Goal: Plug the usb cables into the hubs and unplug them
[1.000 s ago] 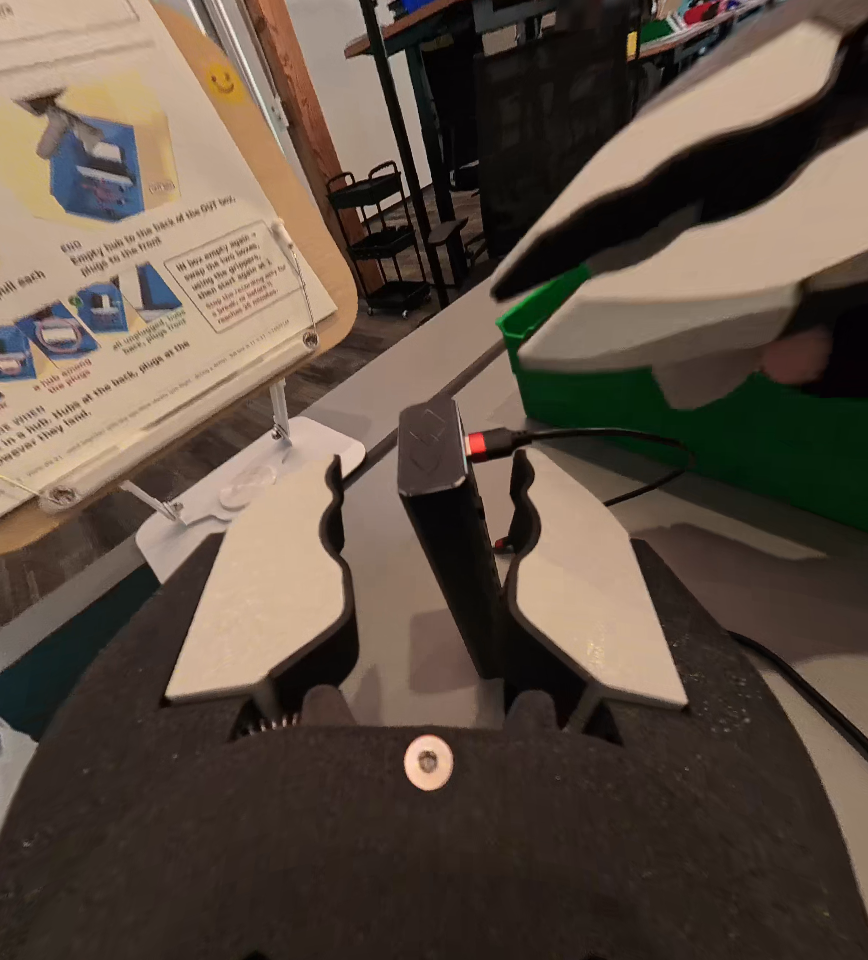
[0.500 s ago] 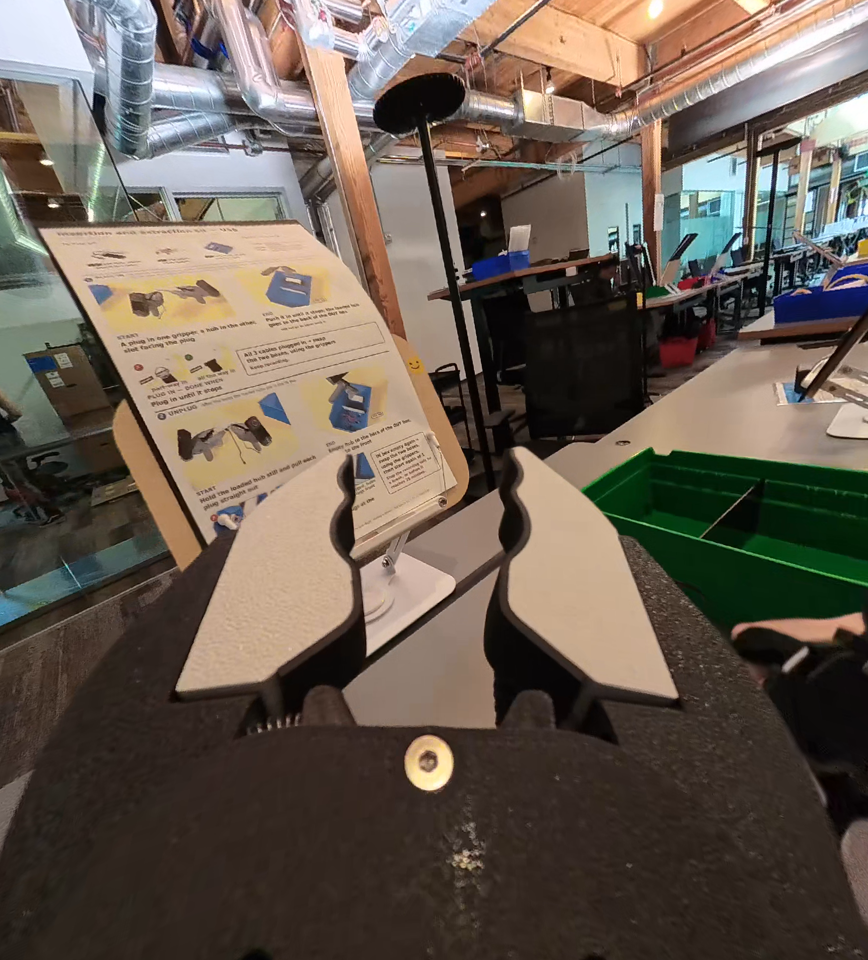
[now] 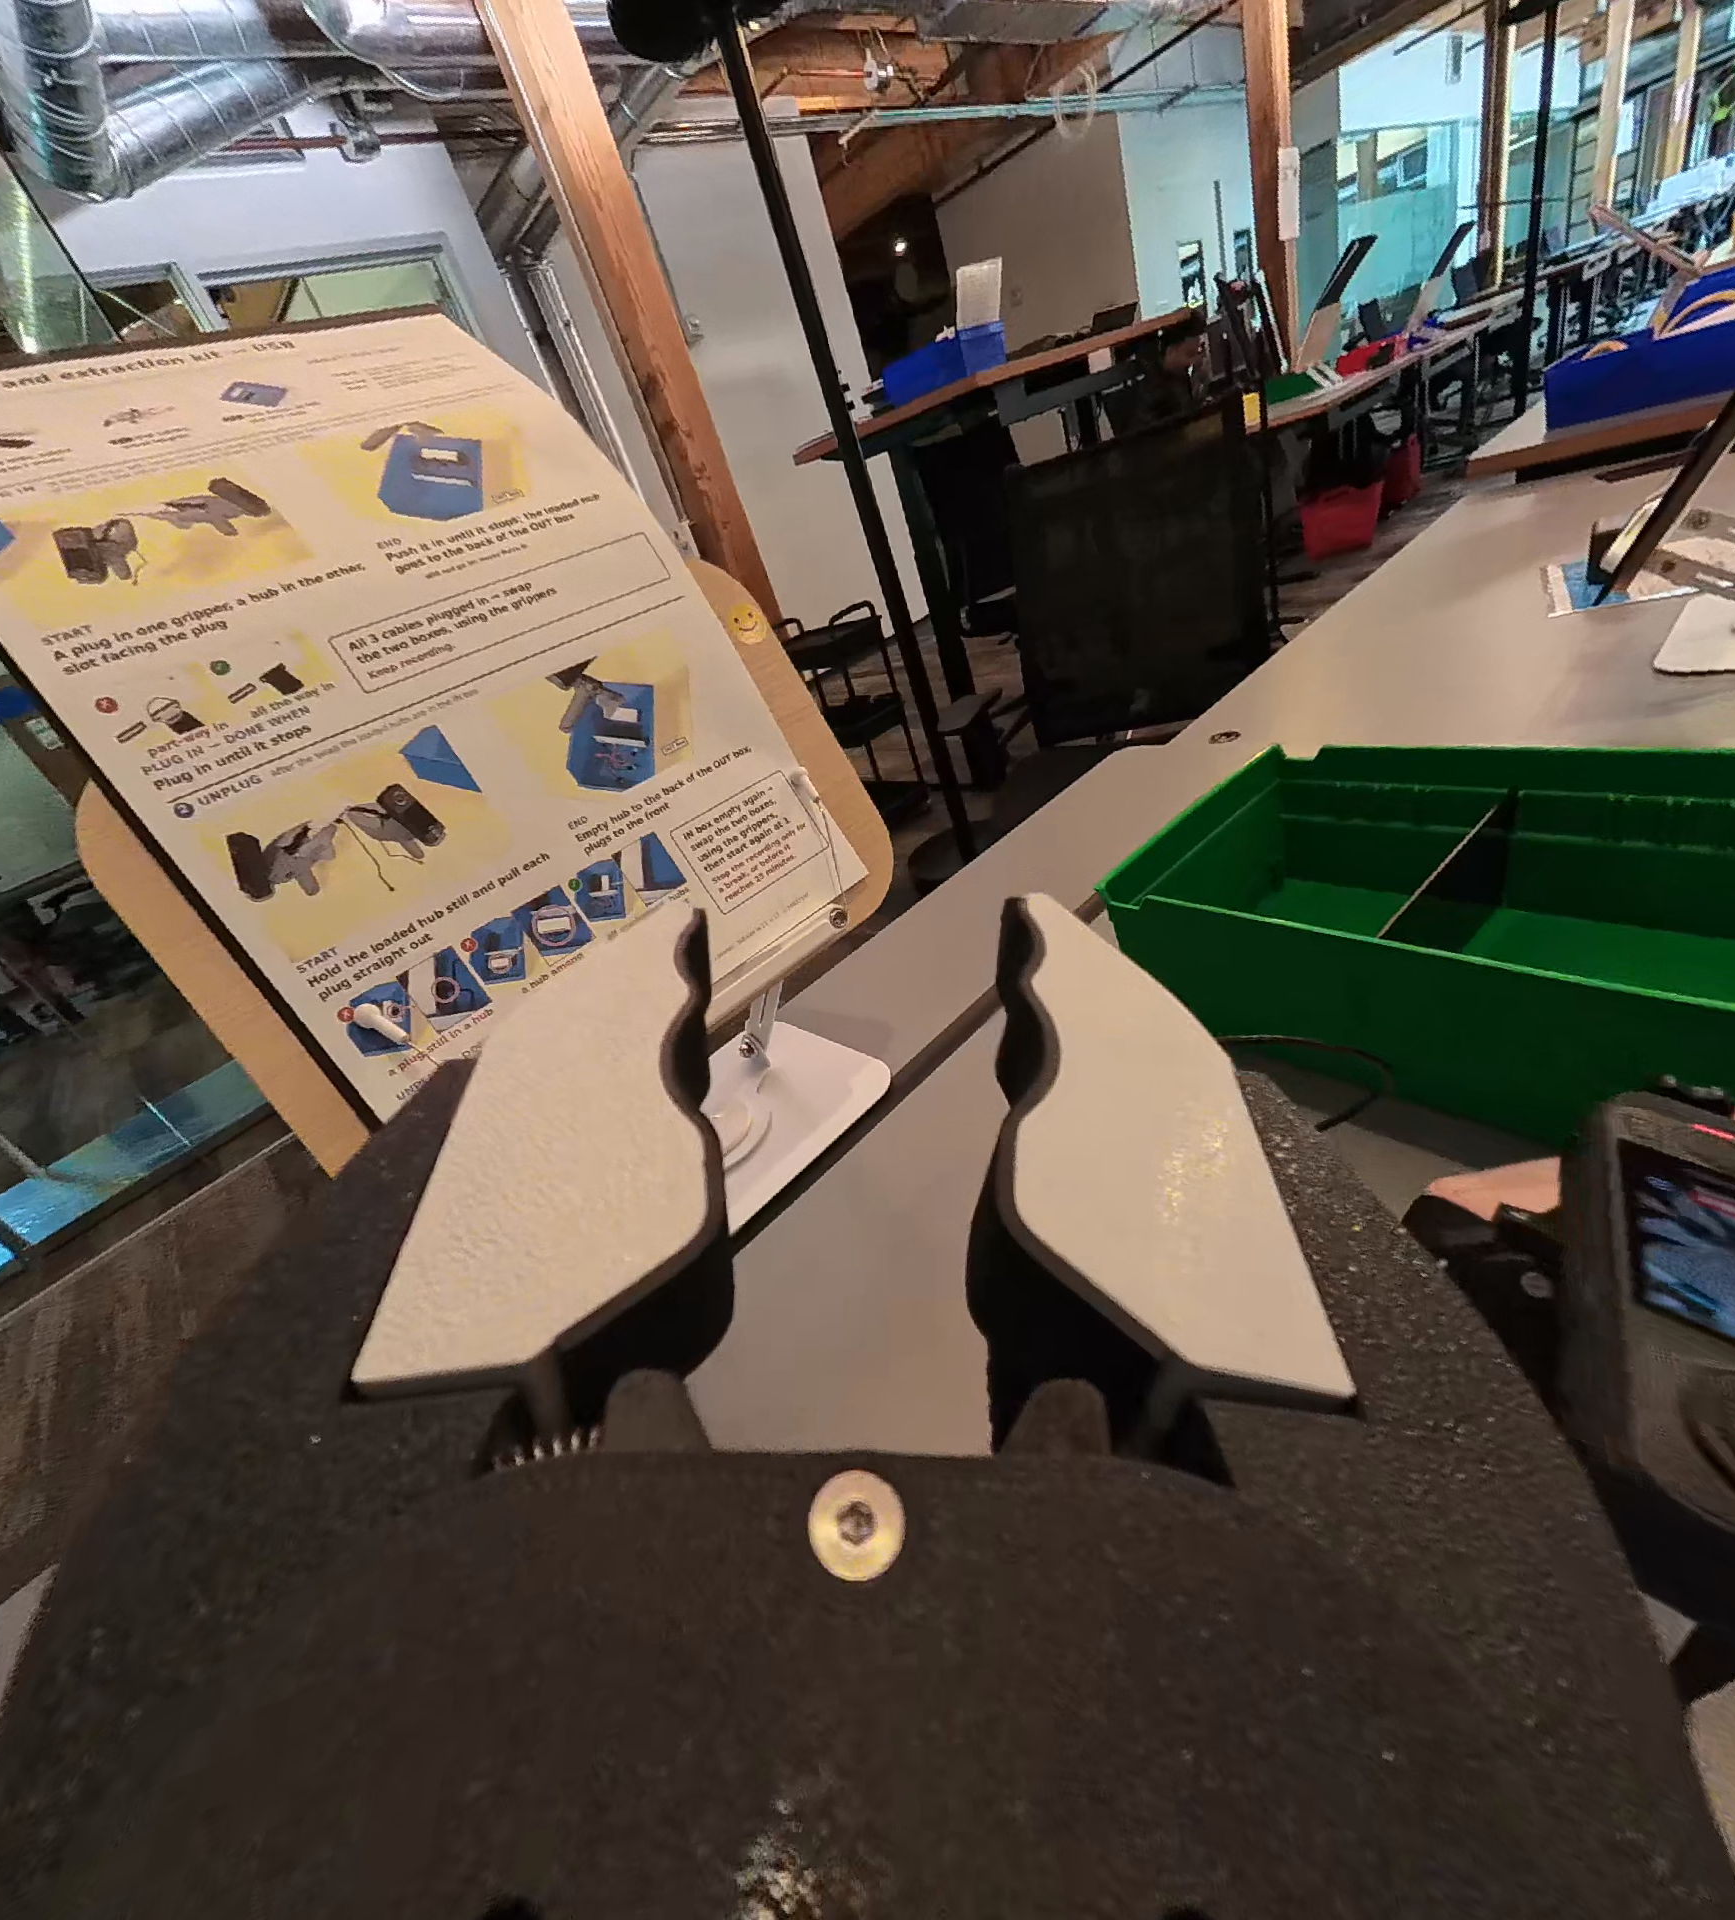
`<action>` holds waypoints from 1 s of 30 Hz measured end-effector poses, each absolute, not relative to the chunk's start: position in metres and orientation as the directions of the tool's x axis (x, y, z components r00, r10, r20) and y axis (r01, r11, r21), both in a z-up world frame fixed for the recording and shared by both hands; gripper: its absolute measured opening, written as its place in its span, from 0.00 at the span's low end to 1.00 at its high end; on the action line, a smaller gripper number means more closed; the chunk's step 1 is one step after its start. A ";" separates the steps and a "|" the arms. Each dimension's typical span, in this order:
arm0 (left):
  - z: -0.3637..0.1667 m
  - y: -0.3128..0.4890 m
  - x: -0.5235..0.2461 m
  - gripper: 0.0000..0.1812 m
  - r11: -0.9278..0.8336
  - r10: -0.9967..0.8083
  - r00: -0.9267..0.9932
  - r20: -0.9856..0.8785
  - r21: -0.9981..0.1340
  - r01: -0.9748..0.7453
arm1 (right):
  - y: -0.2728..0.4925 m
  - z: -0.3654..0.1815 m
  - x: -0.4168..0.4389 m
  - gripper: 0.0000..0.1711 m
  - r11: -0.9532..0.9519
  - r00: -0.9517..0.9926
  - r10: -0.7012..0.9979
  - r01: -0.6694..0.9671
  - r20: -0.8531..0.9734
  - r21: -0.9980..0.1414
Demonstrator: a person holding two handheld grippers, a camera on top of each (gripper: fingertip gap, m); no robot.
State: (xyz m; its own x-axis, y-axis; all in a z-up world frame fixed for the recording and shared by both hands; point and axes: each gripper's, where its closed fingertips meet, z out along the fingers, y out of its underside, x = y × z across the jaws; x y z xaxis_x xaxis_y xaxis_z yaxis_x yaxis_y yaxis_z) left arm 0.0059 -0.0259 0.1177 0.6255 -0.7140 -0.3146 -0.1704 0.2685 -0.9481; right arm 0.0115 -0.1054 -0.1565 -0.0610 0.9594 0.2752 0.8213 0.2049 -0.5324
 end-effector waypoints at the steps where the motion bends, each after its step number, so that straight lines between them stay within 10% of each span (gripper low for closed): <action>1: 0.118 -0.026 0.006 0.29 0.268 -0.711 0.627 -0.317 -0.947 -0.175 | -0.106 -0.153 0.011 0.05 0.268 -0.096 0.937 0.816 0.337 -0.512; 13: 0.145 -0.061 -0.001 0.29 0.183 -0.842 0.512 -0.170 -0.983 -0.026 | -0.116 0.028 0.020 0.05 0.697 0.222 0.556 0.400 0.801 -0.595; 30: 0.100 -0.160 0.033 0.24 0.365 -0.925 -0.144 -0.351 -0.927 -0.086 | -0.159 0.073 0.033 0.05 0.434 0.046 0.900 -0.037 0.433 -0.900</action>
State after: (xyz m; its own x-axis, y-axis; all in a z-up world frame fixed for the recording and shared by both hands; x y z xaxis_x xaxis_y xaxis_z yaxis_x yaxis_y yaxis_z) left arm 0.0328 -0.1601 0.1003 -0.1443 -0.9251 -0.3513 -0.0859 0.3654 -0.9269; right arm 0.0332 -0.1595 0.0726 0.0460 0.9005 0.4325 -0.0374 0.4342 -0.9000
